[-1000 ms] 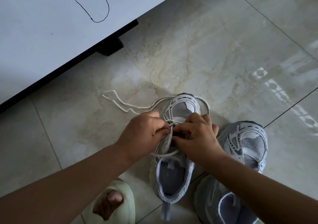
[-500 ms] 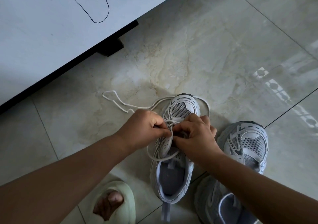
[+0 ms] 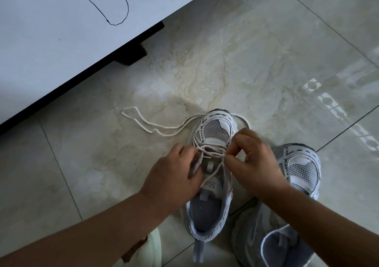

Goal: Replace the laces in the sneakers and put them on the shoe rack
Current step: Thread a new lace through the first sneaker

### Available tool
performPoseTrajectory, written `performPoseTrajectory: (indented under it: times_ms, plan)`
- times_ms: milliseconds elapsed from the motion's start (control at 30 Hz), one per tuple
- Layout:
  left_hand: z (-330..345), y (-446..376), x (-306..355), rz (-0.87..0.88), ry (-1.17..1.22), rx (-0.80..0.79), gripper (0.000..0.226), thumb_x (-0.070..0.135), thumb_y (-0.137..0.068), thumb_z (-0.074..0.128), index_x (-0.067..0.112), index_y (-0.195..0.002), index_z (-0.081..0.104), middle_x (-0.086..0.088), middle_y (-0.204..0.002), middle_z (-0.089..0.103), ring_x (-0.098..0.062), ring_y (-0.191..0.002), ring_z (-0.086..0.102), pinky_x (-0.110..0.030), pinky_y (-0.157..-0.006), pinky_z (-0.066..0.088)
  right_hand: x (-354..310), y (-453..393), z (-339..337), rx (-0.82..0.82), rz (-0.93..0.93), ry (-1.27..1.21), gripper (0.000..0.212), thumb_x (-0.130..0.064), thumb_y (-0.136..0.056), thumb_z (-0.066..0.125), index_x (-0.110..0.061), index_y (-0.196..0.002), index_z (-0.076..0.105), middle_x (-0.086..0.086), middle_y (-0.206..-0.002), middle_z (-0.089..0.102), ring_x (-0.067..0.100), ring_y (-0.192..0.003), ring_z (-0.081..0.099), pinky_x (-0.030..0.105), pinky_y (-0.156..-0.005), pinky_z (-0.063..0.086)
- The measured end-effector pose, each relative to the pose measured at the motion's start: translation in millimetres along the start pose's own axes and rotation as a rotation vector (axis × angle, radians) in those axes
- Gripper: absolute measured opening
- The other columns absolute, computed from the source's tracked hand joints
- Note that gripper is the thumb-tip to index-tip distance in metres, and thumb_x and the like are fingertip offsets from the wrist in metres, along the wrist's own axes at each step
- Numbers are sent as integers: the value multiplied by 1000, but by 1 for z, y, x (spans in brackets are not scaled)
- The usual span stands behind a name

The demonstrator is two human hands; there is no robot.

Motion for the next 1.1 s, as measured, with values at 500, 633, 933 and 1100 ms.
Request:
performPoseTrajectory:
  times_ms: [500,633,933,1100]
  plan:
    - [-8,-1,4,10,11,77,20,39,-84,53,19,-84,58,7,-73,56,-16,-53,55,-22,-46,38,-33,-6,32,-123,-205,510,10,-22,-63,57,-14,-56,58,1,-67,53,27,-75,51,41,-72,35]
    - [-11,-10,8,1,-27,76,29,20,-79,64,24,-76,36,10,-62,41,-20,-50,46,-17,-44,19,-20,-1,2,-56,-158,521,12,-25,-64,58,-16,-58,56,-3,-68,51,21,-76,46,30,-72,19]
    - [-33,-21,-7,35,-128,194,20,13,-68,64,16,-69,44,-5,-55,52,-35,-46,52,-25,-46,30,13,15,-35,-87,-39,427,12,-23,-66,57,-16,-57,53,-8,-64,47,15,-67,43,30,-68,25]
    - [-32,-21,0,81,-135,170,19,23,-72,70,16,-74,53,3,-59,54,-26,-49,54,-24,-46,35,6,-2,-12,-190,44,241,41,-56,-71,51,-24,-96,55,-12,-85,55,9,-77,53,28,-66,45]
Point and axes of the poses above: each hand's wrist, its own y-axis away from the middle knuckle, its own z-axis out of the palm, x = y × z, the point moved 10 cm from there along -y, towards the middle knuckle
